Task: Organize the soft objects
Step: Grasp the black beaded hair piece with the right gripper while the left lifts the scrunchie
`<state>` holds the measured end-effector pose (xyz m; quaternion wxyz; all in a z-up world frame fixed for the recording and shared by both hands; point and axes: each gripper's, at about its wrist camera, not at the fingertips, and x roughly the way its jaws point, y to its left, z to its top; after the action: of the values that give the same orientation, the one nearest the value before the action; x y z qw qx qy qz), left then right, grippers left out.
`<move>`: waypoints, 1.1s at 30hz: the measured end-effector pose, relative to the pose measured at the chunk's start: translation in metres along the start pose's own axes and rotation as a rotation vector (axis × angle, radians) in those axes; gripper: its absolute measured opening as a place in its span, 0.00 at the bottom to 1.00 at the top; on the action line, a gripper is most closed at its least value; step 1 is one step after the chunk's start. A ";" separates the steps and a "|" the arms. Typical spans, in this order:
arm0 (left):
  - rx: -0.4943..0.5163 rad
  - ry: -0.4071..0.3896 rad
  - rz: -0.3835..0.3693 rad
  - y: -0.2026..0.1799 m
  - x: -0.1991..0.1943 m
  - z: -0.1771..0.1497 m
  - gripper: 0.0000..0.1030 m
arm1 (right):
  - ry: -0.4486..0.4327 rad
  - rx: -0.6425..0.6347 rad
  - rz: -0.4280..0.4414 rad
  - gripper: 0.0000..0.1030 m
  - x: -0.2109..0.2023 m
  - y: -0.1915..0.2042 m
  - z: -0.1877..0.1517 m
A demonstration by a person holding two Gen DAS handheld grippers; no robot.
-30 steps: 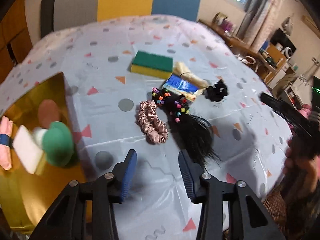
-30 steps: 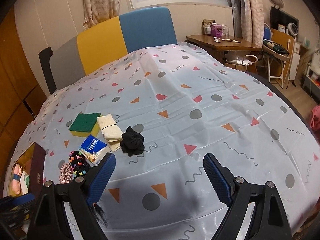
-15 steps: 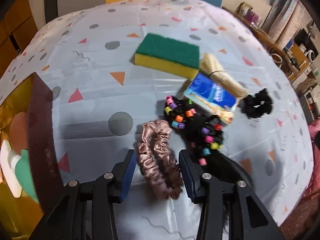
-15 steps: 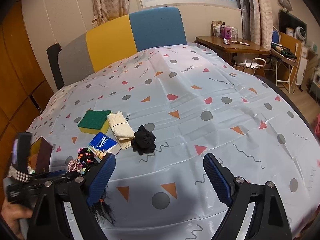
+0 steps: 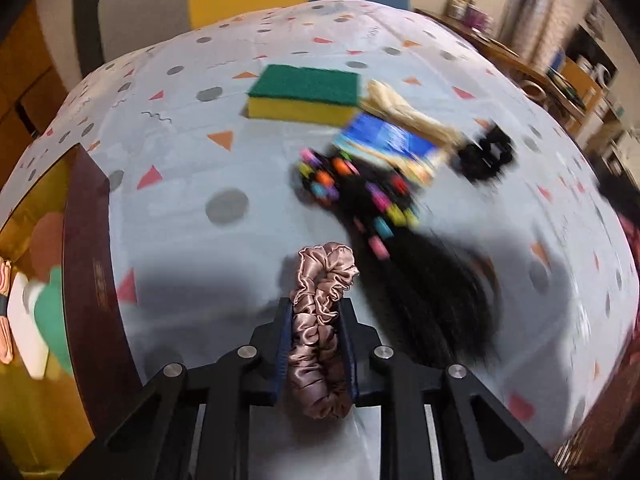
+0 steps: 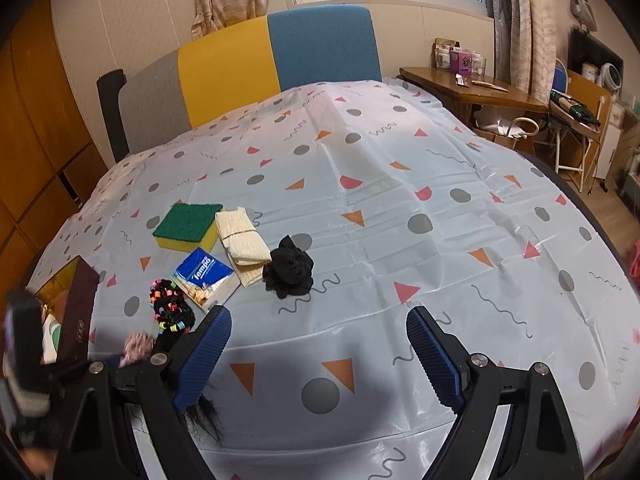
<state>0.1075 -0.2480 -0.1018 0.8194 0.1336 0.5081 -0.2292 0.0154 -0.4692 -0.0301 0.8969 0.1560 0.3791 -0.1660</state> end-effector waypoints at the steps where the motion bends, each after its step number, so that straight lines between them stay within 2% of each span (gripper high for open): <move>1: 0.020 -0.001 -0.002 -0.005 -0.004 -0.012 0.20 | 0.008 0.000 0.002 0.87 0.001 0.000 -0.001; 3: 0.040 0.001 -0.006 -0.014 -0.005 -0.022 0.20 | 0.020 -0.001 0.007 0.87 0.004 0.000 -0.002; 6: 0.109 -0.051 0.011 -0.024 -0.017 -0.049 0.21 | 0.036 -0.009 0.014 0.87 0.007 0.002 -0.004; 10: 0.176 -0.130 0.009 -0.025 -0.026 -0.076 0.21 | 0.079 0.001 0.077 0.85 0.015 0.006 -0.009; 14: 0.135 -0.141 -0.042 -0.015 -0.026 -0.074 0.21 | 0.153 0.016 0.194 0.78 0.027 0.016 -0.015; 18: 0.114 -0.151 -0.069 -0.011 -0.026 -0.074 0.21 | 0.206 -0.003 0.271 0.77 0.037 0.038 -0.017; 23: 0.101 -0.164 -0.087 -0.010 -0.027 -0.078 0.21 | 0.279 -0.071 0.305 0.77 0.064 0.085 -0.011; 27: 0.095 -0.168 -0.095 -0.009 -0.027 -0.079 0.21 | 0.343 -0.138 0.284 0.76 0.097 0.124 -0.007; 28: 0.091 -0.169 -0.099 -0.008 -0.027 -0.079 0.21 | 0.356 -0.164 0.274 0.73 0.105 0.133 -0.008; 29: 0.090 -0.170 -0.100 -0.008 -0.027 -0.079 0.21 | 0.363 -0.187 0.260 0.57 0.111 0.139 -0.009; 30: 0.089 -0.171 -0.102 -0.008 -0.027 -0.079 0.21 | 0.379 -0.226 0.230 0.29 0.118 0.147 -0.012; 31: 0.089 -0.171 -0.103 -0.008 -0.028 -0.079 0.21 | 0.390 -0.261 0.193 0.19 0.123 0.151 -0.015; 32: 0.087 -0.171 -0.106 -0.008 -0.028 -0.079 0.21 | 0.367 -0.308 0.168 0.13 0.120 0.156 -0.017; 33: 0.084 -0.172 -0.111 -0.007 -0.028 -0.079 0.21 | 0.368 -0.323 0.171 0.13 0.118 0.155 -0.019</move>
<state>0.0326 -0.2115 -0.1123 0.8397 0.1197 0.4325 -0.3059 0.1454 -0.3435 -0.1051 0.8369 0.0697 0.5429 0.0045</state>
